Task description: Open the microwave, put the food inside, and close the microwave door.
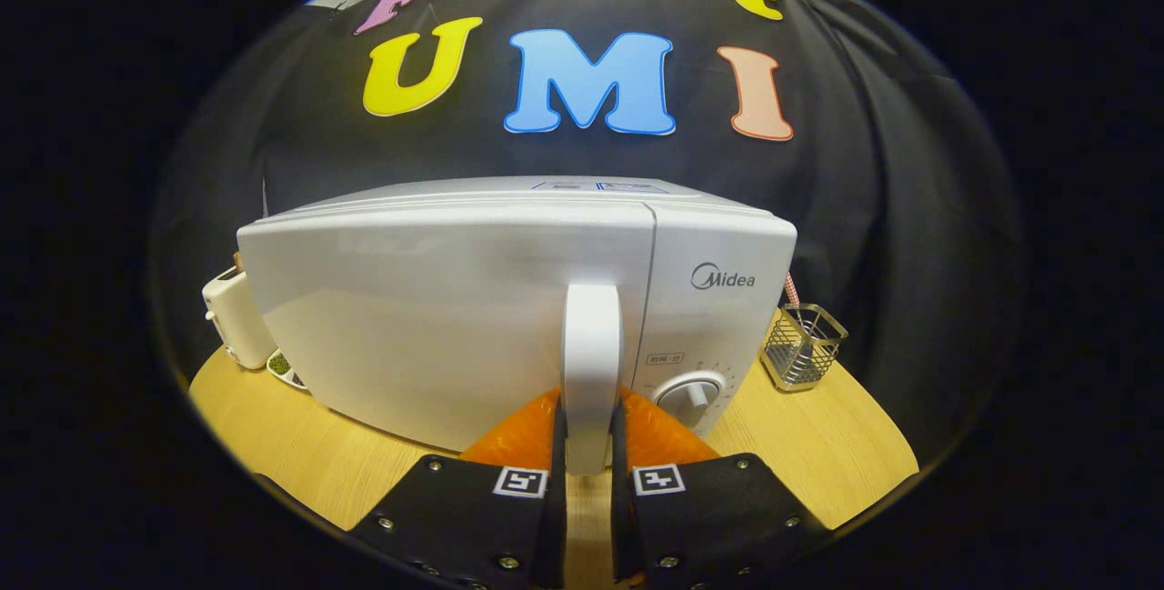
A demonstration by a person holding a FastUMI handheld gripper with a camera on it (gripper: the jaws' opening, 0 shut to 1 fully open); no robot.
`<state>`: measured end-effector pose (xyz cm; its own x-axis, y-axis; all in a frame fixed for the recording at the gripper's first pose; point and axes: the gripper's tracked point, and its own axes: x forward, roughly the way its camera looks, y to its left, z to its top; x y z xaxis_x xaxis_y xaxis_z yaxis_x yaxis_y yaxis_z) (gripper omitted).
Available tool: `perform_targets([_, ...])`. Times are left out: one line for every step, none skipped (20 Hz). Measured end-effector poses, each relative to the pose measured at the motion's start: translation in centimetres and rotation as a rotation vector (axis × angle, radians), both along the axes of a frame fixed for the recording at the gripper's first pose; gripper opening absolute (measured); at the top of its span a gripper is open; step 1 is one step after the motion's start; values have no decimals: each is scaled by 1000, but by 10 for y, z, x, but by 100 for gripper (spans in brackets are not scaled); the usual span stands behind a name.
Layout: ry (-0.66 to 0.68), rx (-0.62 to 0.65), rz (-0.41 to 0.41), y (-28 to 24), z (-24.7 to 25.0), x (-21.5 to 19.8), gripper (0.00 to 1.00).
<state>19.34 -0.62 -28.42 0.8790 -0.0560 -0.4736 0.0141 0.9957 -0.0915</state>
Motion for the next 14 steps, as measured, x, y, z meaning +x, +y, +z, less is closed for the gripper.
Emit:
perform_targets([0,0,-9,0,1,0,20])
perform_targets([-1,2,-16,0,1,-3,20])
perform_targets([-3,5,-19,1,3,-4,20])
perform_targets([-1,5,-22,1,3,-6,20])
perform_targets([-4,2,-23,2,4,-7,20])
perform_targets([-11,-10,-21,0,6,-9,20])
perform_targets([-24,-9,-29,-2,4,-7,20])
perform_targets([-27,-25,-35,1,6,-8,8])
perform_targets([-23,-13,-38,1,5,-8,8])
perform_targets([-25,9,-41,2,6,-7,8])
perform_targets([-17,19,-35,1,4,-7,8])
perform_targets([-20,18,-30,2,6,-7,7])
perform_targets([-9,13,-20,2,4,-7,7])
perform_targets([-7,24,-22,2,5,-6,8])
